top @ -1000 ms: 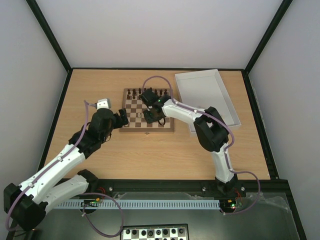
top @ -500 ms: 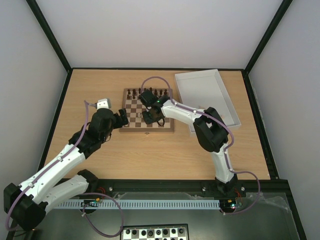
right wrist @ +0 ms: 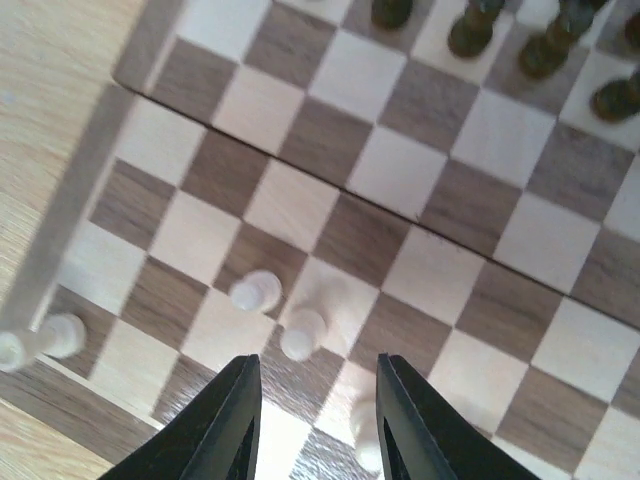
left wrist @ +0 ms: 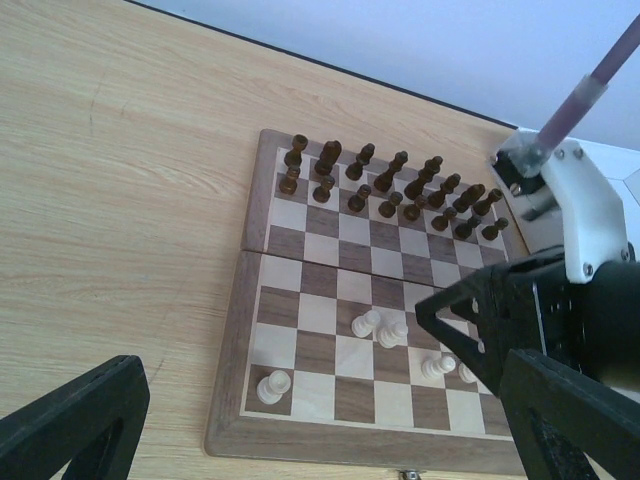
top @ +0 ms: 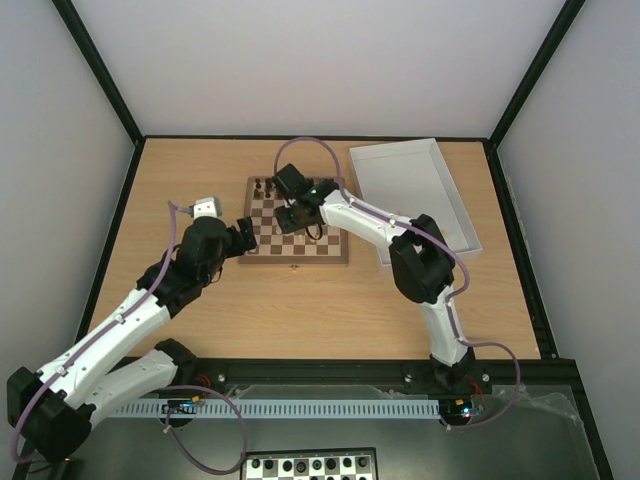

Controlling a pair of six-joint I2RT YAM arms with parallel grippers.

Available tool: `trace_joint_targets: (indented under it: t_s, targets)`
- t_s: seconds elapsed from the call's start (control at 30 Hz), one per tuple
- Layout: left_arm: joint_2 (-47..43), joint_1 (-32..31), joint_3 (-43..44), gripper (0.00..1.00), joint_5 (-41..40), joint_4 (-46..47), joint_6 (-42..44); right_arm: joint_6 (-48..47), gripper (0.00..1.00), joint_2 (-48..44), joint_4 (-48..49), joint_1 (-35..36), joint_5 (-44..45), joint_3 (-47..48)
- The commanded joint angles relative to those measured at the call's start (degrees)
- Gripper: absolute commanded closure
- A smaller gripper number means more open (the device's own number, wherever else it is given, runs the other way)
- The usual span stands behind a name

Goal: Set up the chess pieces on the board
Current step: Adjust the chess piece on the chessboard.

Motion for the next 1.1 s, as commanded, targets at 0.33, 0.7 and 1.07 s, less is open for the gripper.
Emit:
trace_joint_targets:
  t_s: [0.33,0.7,1.07]
  targets:
    - [-1.06,0.3,-0.27,0.01,-1.24,-0.73,0.11,-1.19,0.72,6.42,-5.99,0.64,-1.12,7.25]
    - [-1.13,0.33,-0.6,0.01,-1.39,-0.65,0.04,-1.2,0.78,7.85,-6.08,1.35,-1.54,7.32]
    - [-1.23,0.36,-0.82,0.01,-1.42,-0.55,-0.07,-1.27,0.87,7.3,-6.38,1.44,-1.12,6.62]
